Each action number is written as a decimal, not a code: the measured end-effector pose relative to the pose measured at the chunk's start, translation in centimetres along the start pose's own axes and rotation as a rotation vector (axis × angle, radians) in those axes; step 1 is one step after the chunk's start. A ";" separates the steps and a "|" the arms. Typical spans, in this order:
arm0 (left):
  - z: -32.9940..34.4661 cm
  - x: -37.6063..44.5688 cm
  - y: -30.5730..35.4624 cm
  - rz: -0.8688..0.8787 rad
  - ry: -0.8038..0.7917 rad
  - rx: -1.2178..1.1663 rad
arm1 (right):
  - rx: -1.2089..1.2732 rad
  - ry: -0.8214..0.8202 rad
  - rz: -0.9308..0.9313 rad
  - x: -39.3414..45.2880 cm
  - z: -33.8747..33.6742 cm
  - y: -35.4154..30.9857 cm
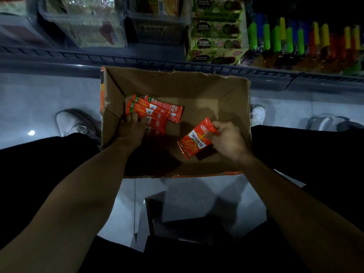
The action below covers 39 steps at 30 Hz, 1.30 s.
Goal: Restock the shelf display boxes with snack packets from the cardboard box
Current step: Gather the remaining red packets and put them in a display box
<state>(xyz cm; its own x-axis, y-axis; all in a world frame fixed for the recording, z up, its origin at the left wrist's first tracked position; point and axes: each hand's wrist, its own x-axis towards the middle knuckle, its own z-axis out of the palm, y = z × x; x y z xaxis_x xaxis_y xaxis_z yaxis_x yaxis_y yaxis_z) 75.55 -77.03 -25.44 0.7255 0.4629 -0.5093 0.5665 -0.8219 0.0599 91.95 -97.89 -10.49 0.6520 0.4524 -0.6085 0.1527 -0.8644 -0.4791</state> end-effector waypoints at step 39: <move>-24.1 -12.6 11.2 0.317 -0.026 -1.094 | 0.626 -0.096 -0.362 -5.8 -10.5 -5.8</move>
<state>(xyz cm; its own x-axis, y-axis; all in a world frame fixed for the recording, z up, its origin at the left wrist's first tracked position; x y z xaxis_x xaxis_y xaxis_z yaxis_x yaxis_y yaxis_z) 82.19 -84.05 2.36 0.8957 0.2683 -0.3545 0.4052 -0.1643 0.8994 95.04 -97.82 2.47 0.5687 0.7281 -0.3828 -0.1263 -0.3826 -0.9152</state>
